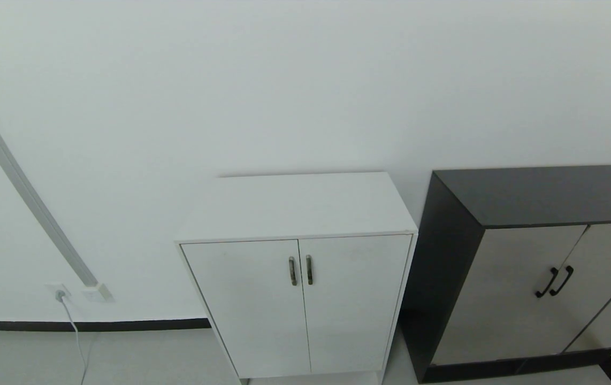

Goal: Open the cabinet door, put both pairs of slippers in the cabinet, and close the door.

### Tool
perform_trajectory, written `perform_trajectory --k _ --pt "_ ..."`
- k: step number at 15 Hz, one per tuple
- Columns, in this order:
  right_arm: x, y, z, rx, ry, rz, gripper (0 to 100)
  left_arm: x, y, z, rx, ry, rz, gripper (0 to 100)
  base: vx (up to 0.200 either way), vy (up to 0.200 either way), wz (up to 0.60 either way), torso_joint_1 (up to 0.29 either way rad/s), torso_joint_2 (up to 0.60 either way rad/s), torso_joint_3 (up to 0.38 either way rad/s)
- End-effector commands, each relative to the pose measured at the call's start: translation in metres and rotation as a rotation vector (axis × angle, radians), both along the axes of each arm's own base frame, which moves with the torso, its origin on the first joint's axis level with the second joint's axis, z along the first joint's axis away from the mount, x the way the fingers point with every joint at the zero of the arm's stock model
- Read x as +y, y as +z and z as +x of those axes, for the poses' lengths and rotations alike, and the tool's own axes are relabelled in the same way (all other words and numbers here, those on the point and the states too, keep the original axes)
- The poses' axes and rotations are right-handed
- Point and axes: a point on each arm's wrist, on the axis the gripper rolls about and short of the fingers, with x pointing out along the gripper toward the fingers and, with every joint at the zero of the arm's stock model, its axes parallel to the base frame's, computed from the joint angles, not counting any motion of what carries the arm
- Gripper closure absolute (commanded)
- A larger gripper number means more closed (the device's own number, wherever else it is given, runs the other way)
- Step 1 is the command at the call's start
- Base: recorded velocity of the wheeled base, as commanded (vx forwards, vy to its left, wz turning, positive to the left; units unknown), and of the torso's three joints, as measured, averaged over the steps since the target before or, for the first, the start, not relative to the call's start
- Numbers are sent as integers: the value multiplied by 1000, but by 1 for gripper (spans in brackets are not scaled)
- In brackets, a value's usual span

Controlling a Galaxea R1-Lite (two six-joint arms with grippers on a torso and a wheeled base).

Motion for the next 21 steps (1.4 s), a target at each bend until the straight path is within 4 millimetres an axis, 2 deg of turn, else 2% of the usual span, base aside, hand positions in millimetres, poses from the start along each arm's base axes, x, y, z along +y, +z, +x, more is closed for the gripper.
perform_trajectory --k 1,5,7,9,12,15,18,21 --pt "-2 -7 -7 -28 22 18 100 0 0 0 0 0 0 100 0 0 0 0 0 0" --pt "-2 -20 -12 -14 62 27 100 0 0 0 2 0 0 100 0 0 0 0 0 0" --pt "-3 -19 -15 -47 54 39 100 0 0 0 2 -1 0 100 0 0 0 0 0 0" --pt "-4 -19 -17 -82 20 48 100 0 0 0 2 0 0 100 0 0 0 0 0 0" --pt "-6 -20 -28 -212 -138 76 100 0 0 0 0 -1 0 100 0 0 0 0 0 0" --pt "-6 -21 -35 -303 -180 87 100 0 0 0 2 0 0 100 0 0 0 0 0 0" --pt "-6 -21 -35 -308 -202 140 100 0 0 0 0 2 -2 100 0 0 0 0 0 0" --pt "-5 -20 -32 -272 -259 115 100 0 0 0 0 2 -2 100 0 0 0 0 0 0"
